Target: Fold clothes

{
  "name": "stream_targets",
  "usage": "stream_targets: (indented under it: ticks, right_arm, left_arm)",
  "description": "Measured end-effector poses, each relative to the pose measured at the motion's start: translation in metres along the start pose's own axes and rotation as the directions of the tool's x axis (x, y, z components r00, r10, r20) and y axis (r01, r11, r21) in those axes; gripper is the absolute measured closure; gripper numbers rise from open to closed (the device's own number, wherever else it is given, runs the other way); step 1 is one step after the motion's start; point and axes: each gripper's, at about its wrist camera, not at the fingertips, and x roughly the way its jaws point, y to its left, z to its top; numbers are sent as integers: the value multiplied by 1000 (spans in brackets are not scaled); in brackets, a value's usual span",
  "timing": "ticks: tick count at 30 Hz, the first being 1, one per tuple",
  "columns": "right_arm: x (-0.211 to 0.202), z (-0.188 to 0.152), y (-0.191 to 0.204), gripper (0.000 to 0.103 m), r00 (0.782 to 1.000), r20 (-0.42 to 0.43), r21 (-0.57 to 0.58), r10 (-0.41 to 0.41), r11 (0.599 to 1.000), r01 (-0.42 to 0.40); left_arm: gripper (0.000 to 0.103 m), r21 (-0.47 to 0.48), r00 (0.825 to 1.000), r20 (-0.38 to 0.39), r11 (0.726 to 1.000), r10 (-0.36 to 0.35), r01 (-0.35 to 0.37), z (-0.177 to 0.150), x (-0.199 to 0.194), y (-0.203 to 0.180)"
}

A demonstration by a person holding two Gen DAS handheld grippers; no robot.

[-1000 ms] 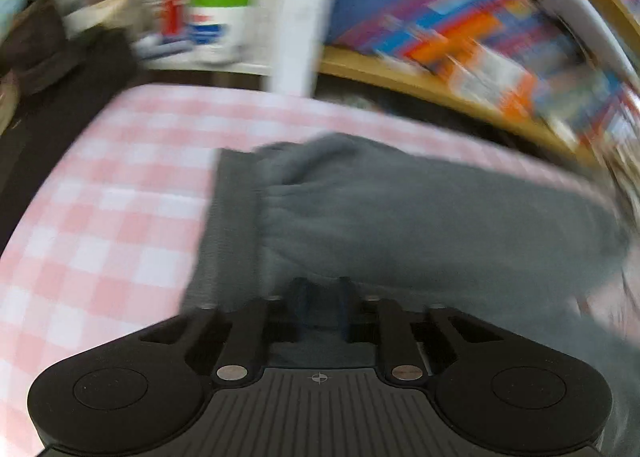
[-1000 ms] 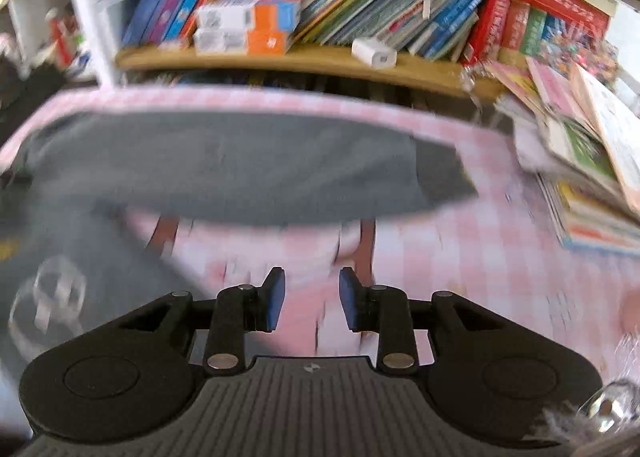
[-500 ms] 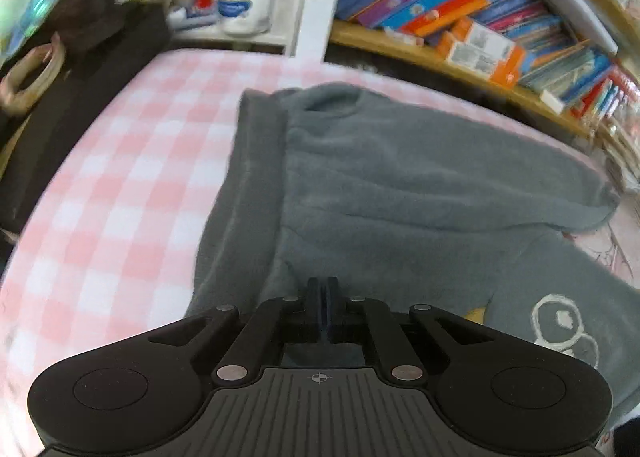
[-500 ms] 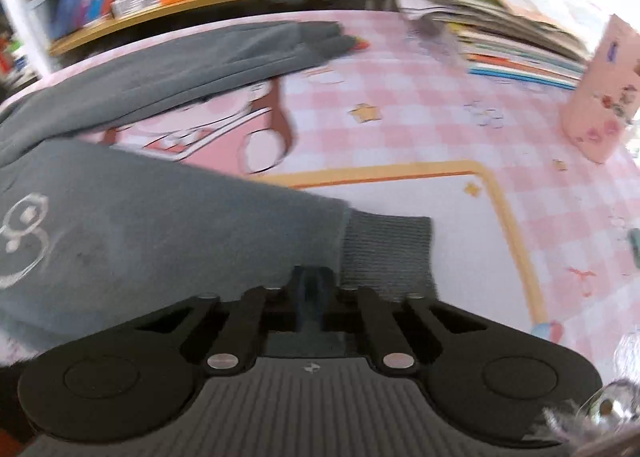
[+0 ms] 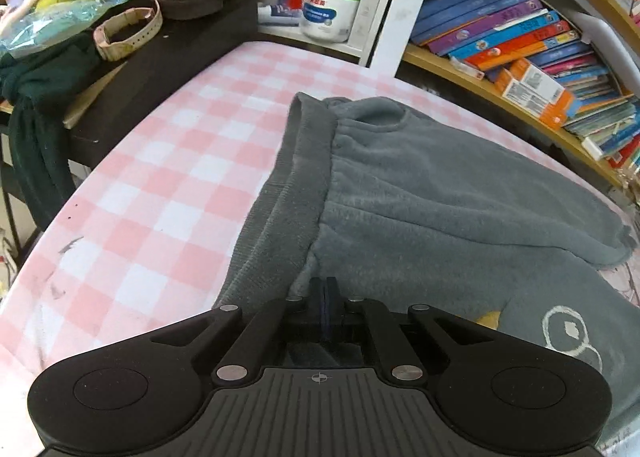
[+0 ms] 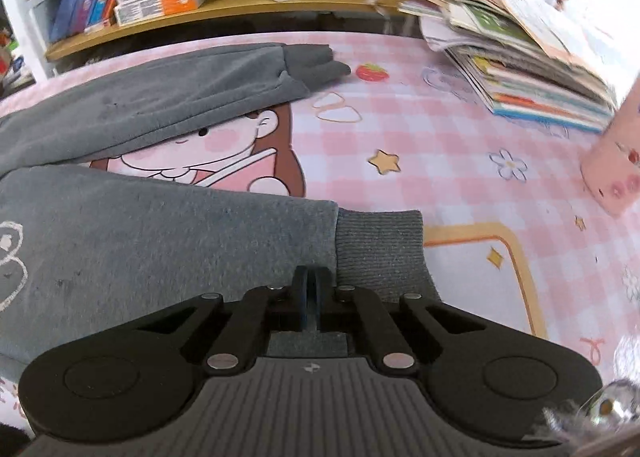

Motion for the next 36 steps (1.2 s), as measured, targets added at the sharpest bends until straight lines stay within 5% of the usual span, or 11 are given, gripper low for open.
stream_targets:
  ticks: [7,11,14,21,23,26,31,34,36]
  right_arm:
    - [7,9,-9,101,998,9,50,-63,997,63]
    - [-7,1,0,81,999,37,34,-36,999,35]
    - [-17,-9,5,81,999,51,54,-19,998,16]
    - [-21,-32,12,81,999,32,89,-19,996,17]
    - [-21,-33,14,80,999,27,76,-29,997,27]
    - [-21,-33,17,80,999,21,63,-37,997,35]
    - [-23,-35,20,80,999,15,50,-35,998,35]
    - [-23,-35,21,79,999,12,47,-36,998,36]
    - [-23,-34,21,79,999,8,46,-36,998,36]
  left_arm:
    - [98,72,998,36,996,-50,47,-7,-19,-11]
    - [86,84,996,84,996,-10,3,-8,-35,-8]
    - [68,63,995,94,998,25,-31,-11,-40,0]
    - [65,68,996,82,996,47,-53,-12,-29,6]
    - [68,86,997,68,996,31,-37,-10,-22,5]
    - [100,156,997,72,987,31,-42,-10,-22,-6]
    - [100,174,963,271,984,-2,-47,-6,-77,-22]
    - [97,105,992,120,993,47,-60,-10,-51,0]
    - [85,24,997,44,998,61,-62,-16,-32,18]
